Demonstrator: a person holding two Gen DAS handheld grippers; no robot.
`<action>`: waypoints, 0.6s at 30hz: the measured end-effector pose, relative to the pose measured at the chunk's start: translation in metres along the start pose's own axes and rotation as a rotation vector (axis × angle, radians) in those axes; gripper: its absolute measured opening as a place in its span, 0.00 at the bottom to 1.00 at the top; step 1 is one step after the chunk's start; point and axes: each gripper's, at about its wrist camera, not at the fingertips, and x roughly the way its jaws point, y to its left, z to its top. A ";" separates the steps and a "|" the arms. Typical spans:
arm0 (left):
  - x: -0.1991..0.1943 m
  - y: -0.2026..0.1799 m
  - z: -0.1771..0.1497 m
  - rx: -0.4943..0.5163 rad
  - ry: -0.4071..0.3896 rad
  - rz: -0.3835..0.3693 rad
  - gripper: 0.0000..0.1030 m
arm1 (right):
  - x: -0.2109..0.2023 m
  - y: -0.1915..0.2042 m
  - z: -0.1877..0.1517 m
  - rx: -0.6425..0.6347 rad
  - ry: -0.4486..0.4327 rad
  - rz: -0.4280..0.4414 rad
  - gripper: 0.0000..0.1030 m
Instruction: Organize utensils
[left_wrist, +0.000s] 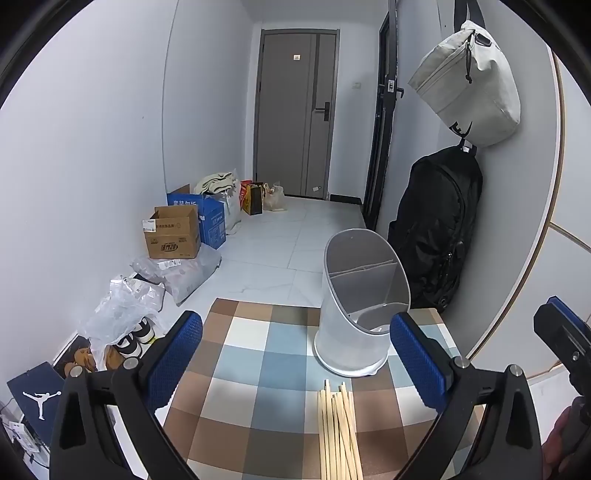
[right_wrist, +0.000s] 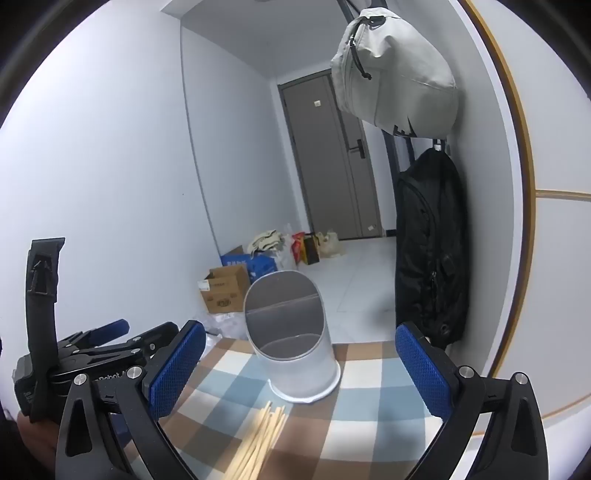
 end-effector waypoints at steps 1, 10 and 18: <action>0.000 0.000 0.000 -0.001 0.000 0.001 0.96 | 0.000 -0.001 0.000 0.000 0.000 0.000 1.00; 0.001 0.001 -0.001 -0.003 0.001 0.000 0.96 | 0.001 0.001 0.000 0.002 0.002 0.002 1.00; 0.000 0.001 -0.003 -0.002 0.001 0.001 0.96 | 0.002 0.000 -0.001 -0.008 0.004 -0.002 1.00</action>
